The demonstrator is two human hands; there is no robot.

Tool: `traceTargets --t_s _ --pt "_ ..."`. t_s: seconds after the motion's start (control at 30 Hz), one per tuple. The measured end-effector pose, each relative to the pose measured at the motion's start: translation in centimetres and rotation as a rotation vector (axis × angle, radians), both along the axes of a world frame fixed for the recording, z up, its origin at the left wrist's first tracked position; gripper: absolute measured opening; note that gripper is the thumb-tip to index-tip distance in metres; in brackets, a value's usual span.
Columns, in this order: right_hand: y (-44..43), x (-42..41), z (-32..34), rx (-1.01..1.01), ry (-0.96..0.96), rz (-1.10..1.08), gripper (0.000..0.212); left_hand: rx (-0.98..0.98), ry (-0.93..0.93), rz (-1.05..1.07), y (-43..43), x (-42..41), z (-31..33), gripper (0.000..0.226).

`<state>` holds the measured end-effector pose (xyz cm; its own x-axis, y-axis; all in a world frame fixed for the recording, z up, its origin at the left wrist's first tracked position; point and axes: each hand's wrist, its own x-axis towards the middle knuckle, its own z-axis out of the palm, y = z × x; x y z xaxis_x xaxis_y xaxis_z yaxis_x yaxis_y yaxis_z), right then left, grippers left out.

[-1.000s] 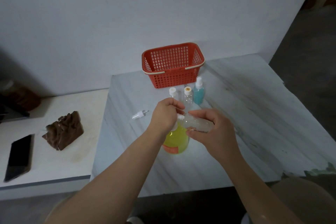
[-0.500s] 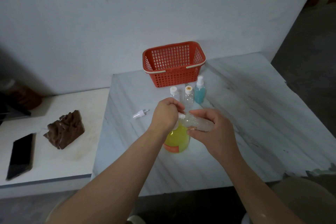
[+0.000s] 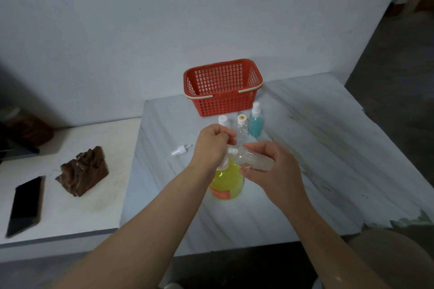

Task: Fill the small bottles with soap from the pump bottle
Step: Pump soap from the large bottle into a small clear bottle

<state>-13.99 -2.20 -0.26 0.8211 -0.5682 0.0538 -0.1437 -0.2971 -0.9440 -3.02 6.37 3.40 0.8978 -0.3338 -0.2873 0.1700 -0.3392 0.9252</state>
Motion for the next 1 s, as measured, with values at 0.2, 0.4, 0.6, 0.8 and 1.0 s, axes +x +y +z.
traceTargets --t_s 0.2,0.4,0.6,0.8,1.0 --pt "-0.1 0.6 -0.3 0.004 -0.027 -0.004 0.049 0.047 0.032 -0.016 0.1 0.5 -0.8 0.038" --pt "-0.4 0.8 -1.3 0.032 -0.013 -0.003 0.048 0.085 -0.020 -0.030 0.0 -0.1 -1.1 0.041" --pt "-0.3 0.8 -0.9 0.006 -0.004 -0.003 0.048 0.093 -0.028 -0.031 -0.1 -0.1 -1.1 0.038" --pt "0.1 0.0 -0.4 0.011 0.006 -0.012 0.046 0.095 -0.009 -0.030 -0.1 -0.2 -0.6 0.036" --pt "0.3 -0.2 -0.2 0.007 -0.007 -0.023 0.045 0.040 0.012 -0.002 0.0 -0.1 -0.2 0.030"
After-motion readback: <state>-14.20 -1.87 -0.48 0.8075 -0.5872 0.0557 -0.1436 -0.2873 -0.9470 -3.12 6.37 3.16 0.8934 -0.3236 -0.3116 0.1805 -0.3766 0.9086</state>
